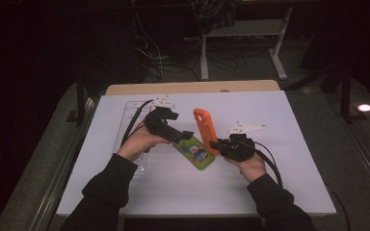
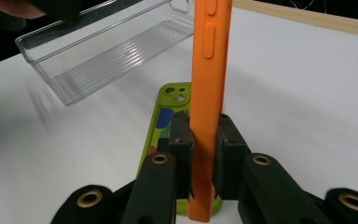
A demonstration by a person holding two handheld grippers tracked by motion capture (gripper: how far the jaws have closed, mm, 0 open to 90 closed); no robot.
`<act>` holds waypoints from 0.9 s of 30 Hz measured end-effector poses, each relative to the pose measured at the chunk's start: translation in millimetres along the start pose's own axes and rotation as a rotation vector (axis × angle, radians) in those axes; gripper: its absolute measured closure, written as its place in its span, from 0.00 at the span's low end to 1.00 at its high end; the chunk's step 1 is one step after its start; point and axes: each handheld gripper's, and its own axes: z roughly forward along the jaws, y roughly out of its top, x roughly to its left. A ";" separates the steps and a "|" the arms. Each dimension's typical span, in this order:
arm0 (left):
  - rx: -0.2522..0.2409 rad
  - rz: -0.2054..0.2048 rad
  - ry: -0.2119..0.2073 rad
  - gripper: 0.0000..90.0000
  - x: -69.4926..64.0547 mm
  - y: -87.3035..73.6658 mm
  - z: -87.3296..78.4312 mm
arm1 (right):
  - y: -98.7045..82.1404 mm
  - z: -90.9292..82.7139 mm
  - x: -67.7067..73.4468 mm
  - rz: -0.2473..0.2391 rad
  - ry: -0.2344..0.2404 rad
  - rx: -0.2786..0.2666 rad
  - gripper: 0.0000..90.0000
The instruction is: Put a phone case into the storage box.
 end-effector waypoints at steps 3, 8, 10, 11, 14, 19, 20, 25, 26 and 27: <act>0.021 0.011 -0.005 0.00 -2.2 -0.8 5.5 | -0.2 0.4 2.4 -0.009 0.008 -0.002 0.87; -0.005 -0.009 -0.016 0.00 -4.0 -2.1 9.1 | -0.6 2.3 6.8 -0.014 0.026 -0.003 0.87; -0.007 -0.007 -0.021 0.00 -4.2 -2.1 9.6 | -0.6 3.6 8.9 -0.011 0.033 -0.002 0.87; -0.005 -0.002 -0.025 0.00 -4.2 -2.1 9.8 | -0.6 4.1 9.7 -0.010 0.035 -0.003 0.87; -0.008 -0.004 -0.033 0.00 -4.6 -2.3 10.4 | -0.9 6.4 12.8 -0.010 0.046 0.001 0.87; -0.015 0.007 -0.045 0.00 -5.4 -2.0 12.0 | -0.8 10.3 18.8 -0.008 0.063 0.006 0.87; -0.017 0.007 -0.044 0.00 -5.6 -1.9 12.1 | -0.7 11.3 19.8 -0.009 0.068 0.003 0.87; -0.029 -0.002 -0.043 0.00 -4.8 -2.5 13.0 | -1.2 14.6 23.5 -0.006 0.080 0.006 0.87; -0.036 -0.008 -0.035 0.00 -5.3 -2.7 13.1 | -1.3 15.3 23.9 -0.009 0.080 0.005 0.87; -0.040 -0.010 -0.031 0.00 -5.4 -2.8 13.0 | -1.3 15.8 24.5 -0.006 0.084 0.008 0.87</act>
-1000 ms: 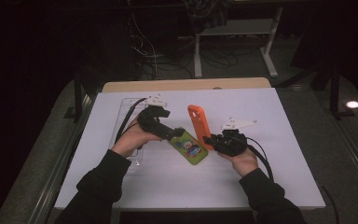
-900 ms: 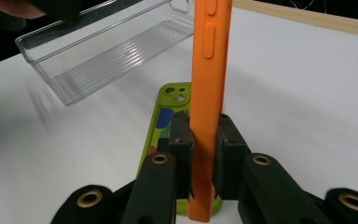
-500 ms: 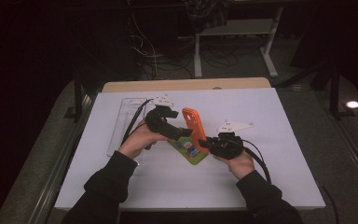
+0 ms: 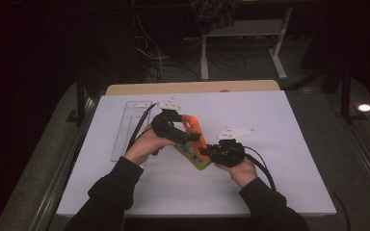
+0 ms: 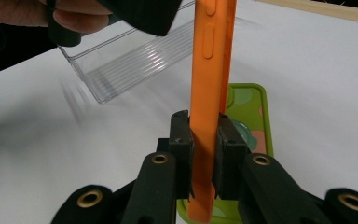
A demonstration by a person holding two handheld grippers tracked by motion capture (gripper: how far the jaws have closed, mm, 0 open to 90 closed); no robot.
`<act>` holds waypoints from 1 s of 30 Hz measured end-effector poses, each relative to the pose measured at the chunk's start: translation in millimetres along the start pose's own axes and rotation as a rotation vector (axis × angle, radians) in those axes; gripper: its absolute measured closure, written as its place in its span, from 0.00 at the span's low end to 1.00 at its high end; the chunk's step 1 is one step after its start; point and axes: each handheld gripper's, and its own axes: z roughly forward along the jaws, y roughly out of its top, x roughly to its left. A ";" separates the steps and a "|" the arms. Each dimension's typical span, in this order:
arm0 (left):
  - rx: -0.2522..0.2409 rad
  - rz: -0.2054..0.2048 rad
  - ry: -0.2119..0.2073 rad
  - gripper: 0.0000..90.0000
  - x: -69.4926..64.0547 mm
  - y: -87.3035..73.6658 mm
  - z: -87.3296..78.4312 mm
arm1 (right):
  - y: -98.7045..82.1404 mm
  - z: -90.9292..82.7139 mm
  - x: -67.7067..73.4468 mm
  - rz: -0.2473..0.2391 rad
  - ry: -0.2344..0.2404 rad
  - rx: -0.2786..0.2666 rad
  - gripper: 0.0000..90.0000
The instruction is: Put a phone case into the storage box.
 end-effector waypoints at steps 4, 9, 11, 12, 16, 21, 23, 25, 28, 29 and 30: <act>-0.004 -0.002 0.006 0.00 -1.0 0.0 1.4 | -0.2 3.4 1.9 -0.012 -0.003 0.010 0.87; -0.024 -0.038 0.015 0.00 -3.6 -0.7 3.8 | -1.7 8.4 3.8 -0.013 -0.002 0.031 0.87; -0.028 -0.043 0.021 0.00 -4.2 -1.2 4.7 | -2.1 10.2 4.2 -0.019 -0.002 0.036 0.88; -0.031 -0.049 0.023 0.00 -4.3 -1.3 5.1 | -2.2 10.9 4.1 -0.026 -0.005 0.038 0.88; -0.037 -0.054 0.033 0.01 -5.1 -1.4 5.6 | -3.1 13.3 5.0 -0.017 -0.011 0.045 0.88; -0.039 -0.044 0.041 0.06 -4.0 -0.9 4.0 | -4.0 15.6 6.4 -0.027 -0.012 0.062 0.88; -0.047 -0.057 0.043 0.09 -3.8 -0.9 3.0 | -4.2 16.2 6.6 -0.026 -0.011 0.065 0.88; -0.059 -0.061 0.047 0.14 -3.3 -0.7 1.9 | -4.2 16.3 6.4 -0.026 -0.012 0.065 0.88; -0.059 -0.059 0.042 0.15 -2.4 -1.1 1.0 | -4.2 16.3 6.3 -0.026 -0.012 0.065 0.88; -0.062 -0.058 0.041 0.15 -2.6 -1.3 1.2 | -4.2 16.5 6.6 -0.026 -0.013 0.066 0.88; -0.064 -0.052 0.040 0.15 -2.6 -1.5 1.1 | -4.3 16.6 6.6 -0.027 -0.012 0.066 0.88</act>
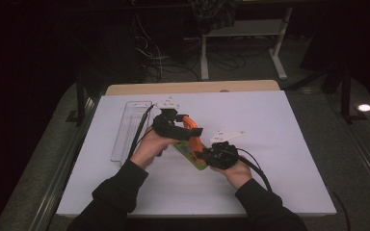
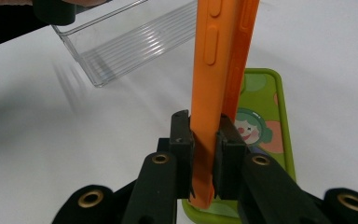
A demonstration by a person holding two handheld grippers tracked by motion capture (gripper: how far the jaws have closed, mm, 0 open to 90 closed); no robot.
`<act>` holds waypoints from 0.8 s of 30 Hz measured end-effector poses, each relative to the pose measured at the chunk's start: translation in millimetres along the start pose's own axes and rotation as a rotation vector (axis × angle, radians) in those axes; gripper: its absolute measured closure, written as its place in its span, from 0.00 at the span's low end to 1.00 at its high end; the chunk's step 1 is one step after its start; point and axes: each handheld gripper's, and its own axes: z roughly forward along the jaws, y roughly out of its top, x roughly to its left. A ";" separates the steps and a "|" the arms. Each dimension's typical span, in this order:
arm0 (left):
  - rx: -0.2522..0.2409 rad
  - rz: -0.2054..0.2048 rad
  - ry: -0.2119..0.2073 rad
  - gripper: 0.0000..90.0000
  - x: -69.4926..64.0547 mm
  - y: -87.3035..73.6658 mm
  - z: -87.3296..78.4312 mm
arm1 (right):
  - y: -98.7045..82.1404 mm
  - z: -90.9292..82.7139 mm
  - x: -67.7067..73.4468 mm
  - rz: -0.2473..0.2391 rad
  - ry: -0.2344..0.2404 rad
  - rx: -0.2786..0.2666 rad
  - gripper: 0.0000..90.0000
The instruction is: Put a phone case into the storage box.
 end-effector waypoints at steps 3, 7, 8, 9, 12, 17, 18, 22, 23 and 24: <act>-0.009 0.010 0.005 0.17 -2.2 -0.3 0.3 | -0.1 0.1 0.0 -0.003 -0.002 0.002 0.88; -0.012 0.010 0.007 0.18 -4.4 -0.3 1.6 | -0.5 0.2 -0.6 -0.007 -0.007 0.007 0.87; -0.010 0.012 0.007 0.18 -4.4 -0.3 1.7 | -0.7 0.4 -0.5 -0.008 -0.010 0.005 0.87; -0.014 0.007 0.008 0.18 -4.6 -0.1 2.4 | -0.9 0.3 -0.9 -0.009 -0.009 0.004 0.87; -0.011 0.004 0.013 0.19 -5.2 1.2 2.8 | -0.9 0.1 -2.1 -0.010 -0.009 0.006 0.87; 0.009 0.003 0.013 0.19 -4.6 3.7 4.3 | -0.8 -1.3 -2.7 -0.019 -0.029 -0.006 0.63; 0.013 0.006 0.017 0.19 -3.9 4.3 4.7 | -1.0 -2.0 -3.5 -0.019 -0.036 -0.008 0.60; 0.018 0.004 0.026 0.19 -2.7 7.8 3.7 | -2.6 -7.7 -9.5 -0.015 -0.040 0.001 0.43; 0.017 0.004 0.026 0.19 -2.5 8.8 2.8 | -3.2 -9.6 -11.5 -0.017 -0.035 0.003 0.39; 0.015 0.005 0.026 0.19 -2.1 9.8 2.0 | -3.8 -11.6 -13.1 -0.018 -0.046 0.008 0.36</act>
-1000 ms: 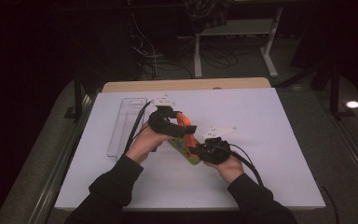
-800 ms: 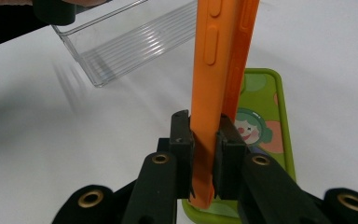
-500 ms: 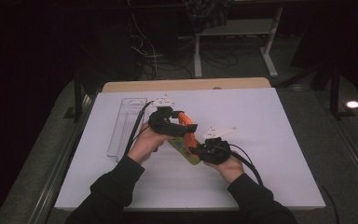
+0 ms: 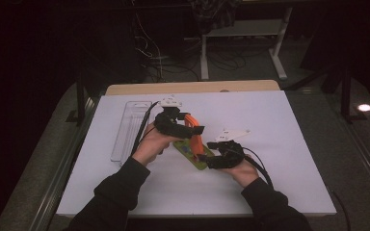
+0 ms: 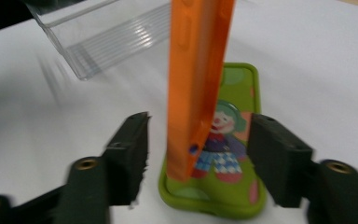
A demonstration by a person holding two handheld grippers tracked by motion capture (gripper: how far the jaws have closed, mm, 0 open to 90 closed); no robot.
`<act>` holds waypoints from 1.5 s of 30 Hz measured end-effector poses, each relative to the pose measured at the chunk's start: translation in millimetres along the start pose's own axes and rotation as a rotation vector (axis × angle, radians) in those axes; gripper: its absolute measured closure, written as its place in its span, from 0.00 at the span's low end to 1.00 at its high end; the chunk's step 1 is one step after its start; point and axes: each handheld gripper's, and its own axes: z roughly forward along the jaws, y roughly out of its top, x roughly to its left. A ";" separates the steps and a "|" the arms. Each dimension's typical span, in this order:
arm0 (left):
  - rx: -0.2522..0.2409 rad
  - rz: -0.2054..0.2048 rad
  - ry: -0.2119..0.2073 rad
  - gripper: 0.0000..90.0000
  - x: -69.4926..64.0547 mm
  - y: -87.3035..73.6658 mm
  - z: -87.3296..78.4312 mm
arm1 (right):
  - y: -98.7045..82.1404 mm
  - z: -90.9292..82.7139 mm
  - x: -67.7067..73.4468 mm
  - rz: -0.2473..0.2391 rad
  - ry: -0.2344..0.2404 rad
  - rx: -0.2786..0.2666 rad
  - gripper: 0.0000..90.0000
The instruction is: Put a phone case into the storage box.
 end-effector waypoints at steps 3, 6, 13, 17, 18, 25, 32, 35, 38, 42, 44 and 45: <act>-0.008 -0.012 0.015 0.19 0.8 2.5 -2.9 | -2.0 -5.6 -6.5 0.003 -0.012 -0.001 0.27; -0.012 -0.023 0.034 0.19 4.7 4.4 -7.0 | -3.7 -10.8 -10.8 0.010 -0.013 0.009 0.16; -0.010 -0.021 0.057 0.18 10.3 10.7 -20.2 | -11.6 -18.0 -14.6 0.006 -0.036 0.037 0.00; -0.010 -0.002 0.073 0.18 12.4 18.6 -29.2 | -19.9 -24.7 -20.5 -0.008 -0.044 0.043 0.00; -0.010 -0.004 0.078 0.18 13.0 20.6 -32.0 | -22.5 -26.9 -21.8 -0.006 -0.052 0.048 0.00; -0.045 -0.005 0.107 0.18 25.1 36.1 -53.0 | -42.6 -43.3 -31.3 -0.006 -0.075 0.056 0.00; -0.074 -0.017 0.141 0.18 37.8 45.1 -71.8 | -58.8 -57.0 -37.8 0.013 -0.070 0.042 0.00; -0.075 -0.008 0.157 0.18 42.3 47.2 -80.8 | -64.2 -61.9 -39.5 0.021 -0.066 0.033 0.00; -0.091 -0.008 0.179 0.18 47.6 48.8 -91.0 | -68.6 -64.7 -40.0 0.017 -0.074 0.038 0.00; -0.100 -0.008 0.221 0.18 57.8 53.3 -105.0 | -70.2 -64.3 -40.6 0.019 -0.073 0.036 0.00; -0.102 0.000 0.249 0.18 61.5 55.7 -111.3 | -69.4 -64.3 -39.5 0.021 -0.071 0.038 0.00; -0.101 0.006 0.261 0.18 63.2 56.4 -113.8 | -69.0 -64.0 -39.5 0.008 -0.075 0.031 0.00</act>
